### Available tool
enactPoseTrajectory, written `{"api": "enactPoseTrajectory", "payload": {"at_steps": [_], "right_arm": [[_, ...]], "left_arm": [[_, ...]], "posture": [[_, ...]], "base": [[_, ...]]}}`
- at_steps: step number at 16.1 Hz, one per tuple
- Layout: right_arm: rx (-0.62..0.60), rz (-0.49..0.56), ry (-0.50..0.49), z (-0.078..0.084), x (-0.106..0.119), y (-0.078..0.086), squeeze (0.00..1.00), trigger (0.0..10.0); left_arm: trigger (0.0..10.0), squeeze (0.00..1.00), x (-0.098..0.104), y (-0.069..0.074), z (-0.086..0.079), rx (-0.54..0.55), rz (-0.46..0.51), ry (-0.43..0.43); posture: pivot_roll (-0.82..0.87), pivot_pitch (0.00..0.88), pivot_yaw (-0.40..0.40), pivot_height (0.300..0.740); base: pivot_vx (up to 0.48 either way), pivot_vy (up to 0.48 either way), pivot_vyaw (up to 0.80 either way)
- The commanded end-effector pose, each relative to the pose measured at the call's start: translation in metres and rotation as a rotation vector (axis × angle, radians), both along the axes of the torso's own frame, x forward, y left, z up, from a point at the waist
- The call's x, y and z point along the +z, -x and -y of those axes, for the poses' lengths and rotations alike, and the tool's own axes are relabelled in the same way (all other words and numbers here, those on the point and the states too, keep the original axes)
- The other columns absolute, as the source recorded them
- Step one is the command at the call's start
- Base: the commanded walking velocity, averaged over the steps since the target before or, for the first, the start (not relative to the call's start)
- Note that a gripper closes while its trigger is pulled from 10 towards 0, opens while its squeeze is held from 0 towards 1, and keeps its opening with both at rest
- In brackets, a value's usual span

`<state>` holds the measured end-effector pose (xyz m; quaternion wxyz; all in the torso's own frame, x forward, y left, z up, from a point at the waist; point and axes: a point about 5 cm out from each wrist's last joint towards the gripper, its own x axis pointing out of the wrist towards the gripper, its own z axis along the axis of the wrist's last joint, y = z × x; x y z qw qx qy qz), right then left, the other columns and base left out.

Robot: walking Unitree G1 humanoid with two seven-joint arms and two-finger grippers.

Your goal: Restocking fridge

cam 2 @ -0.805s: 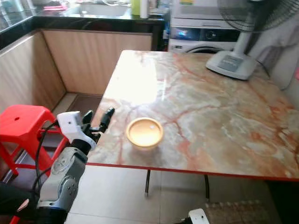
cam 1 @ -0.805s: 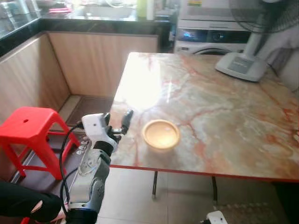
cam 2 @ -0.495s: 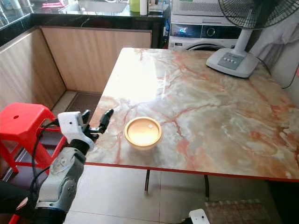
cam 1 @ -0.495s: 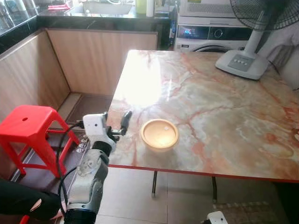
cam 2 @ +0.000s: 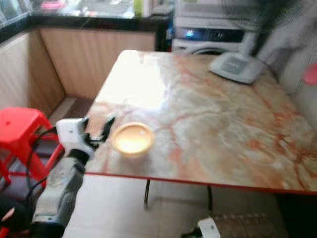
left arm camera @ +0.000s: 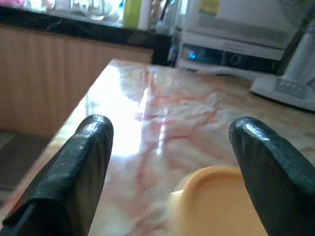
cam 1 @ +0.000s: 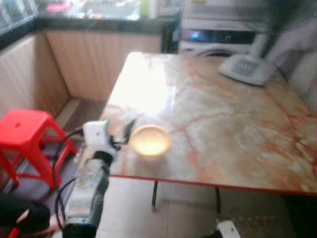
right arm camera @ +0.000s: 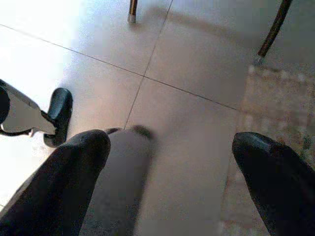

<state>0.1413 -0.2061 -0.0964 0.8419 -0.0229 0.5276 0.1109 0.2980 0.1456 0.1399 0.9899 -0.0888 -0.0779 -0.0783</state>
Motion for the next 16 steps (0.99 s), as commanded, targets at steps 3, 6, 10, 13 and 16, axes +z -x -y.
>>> {"api": "enactPoseTrajectory", "payload": {"at_steps": [3,6,10,13,16], "right_arm": [[0.0,-0.013,0.014,0.005,-0.001,0.004,0.0,10.0],[0.001,-0.012,0.012,0.005,-0.001,0.004,0.0,10.0],[0.002,-0.013,0.012,0.005,-0.001,0.004,0.0,10.0],[0.005,-0.013,0.013,0.005,-0.001,0.005,0.0,10.0],[0.01,-0.014,0.016,0.006,-0.001,0.005,0.0,10.0]], "left_arm": [[10.0,0.0,0.004,0.001,0.008,-0.028,0.015,0.007],[10.0,0.0,0.003,0.002,0.005,-0.019,0.011,0.032],[10.0,0.0,0.001,0.006,-0.006,0.032,-0.014,0.106],[10.0,0.0,-0.01,0.008,-0.025,0.077,-0.087,0.196],[10.0,0.0,-0.02,0.006,-0.052,0.14,-0.145,0.216]], "posture": [[0.05,0.0,-0.021,0.74],[0.05,0.0,-0.02,0.74],[0.06,0.0,-0.02,0.74],[0.06,0.0,-0.022,0.74],[0.06,0.0,-0.024,0.74]], "base": [[0.0,0.0,0.0],[0.0,0.0,0.0],[0.0,0.0,0.0],[0.0,0.0,0.0],[0.0,0.0,0.0]]}}
